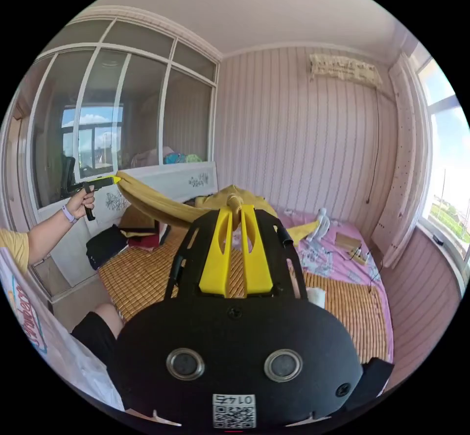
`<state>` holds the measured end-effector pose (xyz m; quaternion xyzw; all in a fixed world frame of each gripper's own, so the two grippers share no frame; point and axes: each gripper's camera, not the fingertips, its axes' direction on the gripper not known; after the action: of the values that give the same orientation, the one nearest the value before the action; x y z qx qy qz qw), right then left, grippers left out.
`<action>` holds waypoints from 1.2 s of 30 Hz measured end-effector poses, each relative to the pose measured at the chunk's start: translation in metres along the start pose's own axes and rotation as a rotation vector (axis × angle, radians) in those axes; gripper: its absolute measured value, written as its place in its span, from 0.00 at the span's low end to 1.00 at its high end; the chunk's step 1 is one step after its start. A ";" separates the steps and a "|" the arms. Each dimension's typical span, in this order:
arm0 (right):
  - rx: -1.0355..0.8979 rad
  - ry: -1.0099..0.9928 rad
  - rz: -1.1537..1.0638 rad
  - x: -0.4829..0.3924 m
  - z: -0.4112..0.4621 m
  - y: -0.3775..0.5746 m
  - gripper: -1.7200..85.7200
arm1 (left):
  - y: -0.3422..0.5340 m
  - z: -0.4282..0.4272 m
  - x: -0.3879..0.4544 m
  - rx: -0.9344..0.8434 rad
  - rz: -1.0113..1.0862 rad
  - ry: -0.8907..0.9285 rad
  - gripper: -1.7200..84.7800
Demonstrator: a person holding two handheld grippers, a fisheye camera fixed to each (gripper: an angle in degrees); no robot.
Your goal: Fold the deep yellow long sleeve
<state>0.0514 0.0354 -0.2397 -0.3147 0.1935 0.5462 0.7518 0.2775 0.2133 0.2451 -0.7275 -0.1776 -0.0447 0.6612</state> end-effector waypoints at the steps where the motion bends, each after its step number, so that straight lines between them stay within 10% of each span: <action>1: -0.096 -0.019 0.052 0.008 0.023 0.042 0.04 | 0.037 0.025 -0.003 -0.080 -0.030 0.026 0.01; 10: -0.680 -0.099 0.515 0.049 0.128 0.308 0.07 | 0.285 0.160 -0.017 -0.656 -0.434 0.072 0.01; 36: -0.915 0.082 0.460 0.100 0.192 0.399 0.06 | 0.284 0.284 0.076 -0.868 -0.271 -0.110 0.07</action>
<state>-0.3021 0.3189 -0.2682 -0.5821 0.0283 0.7133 0.3892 0.3899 0.4885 -0.0354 -0.9086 -0.2710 -0.1625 0.2731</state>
